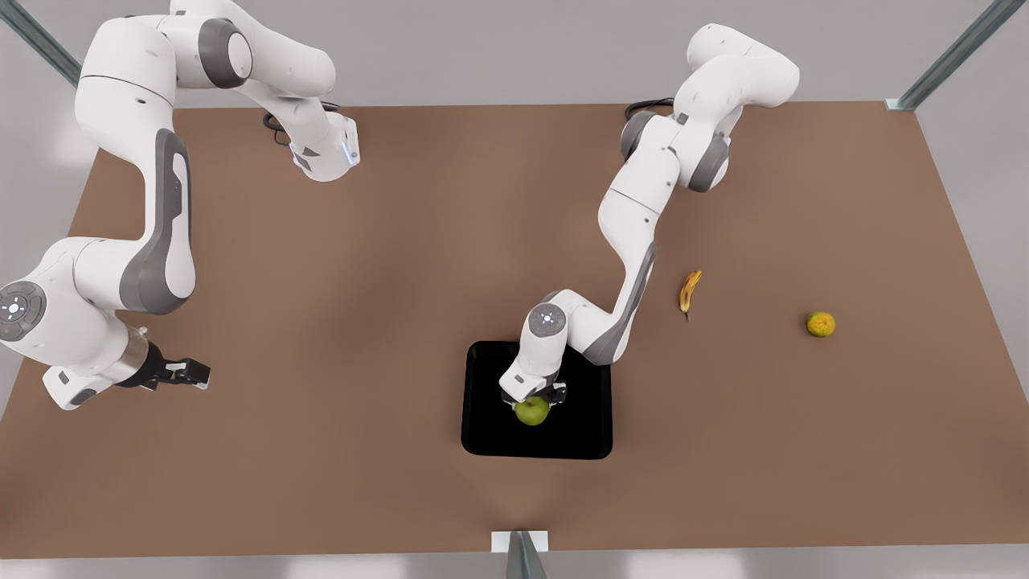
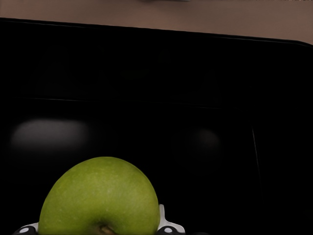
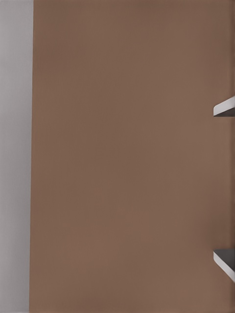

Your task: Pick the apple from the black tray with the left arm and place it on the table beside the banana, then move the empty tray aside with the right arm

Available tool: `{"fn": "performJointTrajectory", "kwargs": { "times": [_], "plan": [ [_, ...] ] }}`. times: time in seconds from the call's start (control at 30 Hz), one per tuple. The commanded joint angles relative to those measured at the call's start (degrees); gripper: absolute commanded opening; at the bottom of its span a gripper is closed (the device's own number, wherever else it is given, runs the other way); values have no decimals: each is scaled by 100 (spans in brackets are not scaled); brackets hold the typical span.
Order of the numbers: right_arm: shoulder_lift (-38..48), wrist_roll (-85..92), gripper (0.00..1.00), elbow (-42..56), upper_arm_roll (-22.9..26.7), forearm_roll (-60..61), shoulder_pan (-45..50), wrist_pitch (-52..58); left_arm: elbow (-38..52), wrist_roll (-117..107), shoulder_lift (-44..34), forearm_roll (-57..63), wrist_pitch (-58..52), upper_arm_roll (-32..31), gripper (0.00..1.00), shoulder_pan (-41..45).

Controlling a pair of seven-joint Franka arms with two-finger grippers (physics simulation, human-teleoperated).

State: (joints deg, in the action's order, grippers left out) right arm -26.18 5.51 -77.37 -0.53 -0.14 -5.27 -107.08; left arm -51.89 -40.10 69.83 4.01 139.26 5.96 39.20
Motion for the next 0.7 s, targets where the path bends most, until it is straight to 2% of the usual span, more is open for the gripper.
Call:
{"fn": "performJointTrajectory", "kwargs": {
  "times": [0.0, 0.13, 0.17, 0.23, 0.27, 0.3, 0.37, 0.43, 0.5, 0.53, 0.6, 0.67],
  "plan": [
    [7, 12, 100, 3, 0, 6, 0, 2, 3, -68, -65, 3, -39, 2, 82, 0],
    [7, 12, 100, 3, 0, 6, 0, 2, -67, 20, -812, -49, -1287, 2, 82, 17],
    [7, 12, 100, 3, 0, 6, 0, 2, -453, -94, -1137, -49, -1296, 2, 82, 44],
    [16, -6, 100, 3, -35, 32, 18, 11, -2132, -33, -2438, 3, -1190, -7, 82, 53],
    [95, -330, 100, 3, -193, 41, 193, 423, -2650, 11, -2816, 12, -1173, 2, 82, 88],
    [157, -1094, 100, 12, -272, -3, 588, 960, -3527, 283, -3448, 12, -866, 2, 82, 79],
    [297, -1561, 100, 451, -299, 32, 1239, 1795, -5883, 336, -4784, 407, 294, 10, 82, 79],
    [297, -2405, 100, 513, -360, 41, 1670, 1980, -7458, 345, -5567, 856, 1208, 19, 82, -61],
    [140, -3933, 100, 715, -1106, 190, 1679, 1918, -8161, 354, -5972, 1251, 1464, 72, 82, -220],
    [-45, -4347, 100, 724, -1327, 286, 1670, 1857, -8398, 363, -5981, 1295, 1630, 81, 82, -299],
    [-485, -5981, 100, 715, -1555, 823, 1696, 654, -8636, 424, -5910, 1691, 1956, 89, 82, -650],
    [-1047, -6667, 100, 1251, -1582, 779, 1986, 301, -8645, 951, -5919, 1691, 1965, 89, 82, -1080]
  ]
}}
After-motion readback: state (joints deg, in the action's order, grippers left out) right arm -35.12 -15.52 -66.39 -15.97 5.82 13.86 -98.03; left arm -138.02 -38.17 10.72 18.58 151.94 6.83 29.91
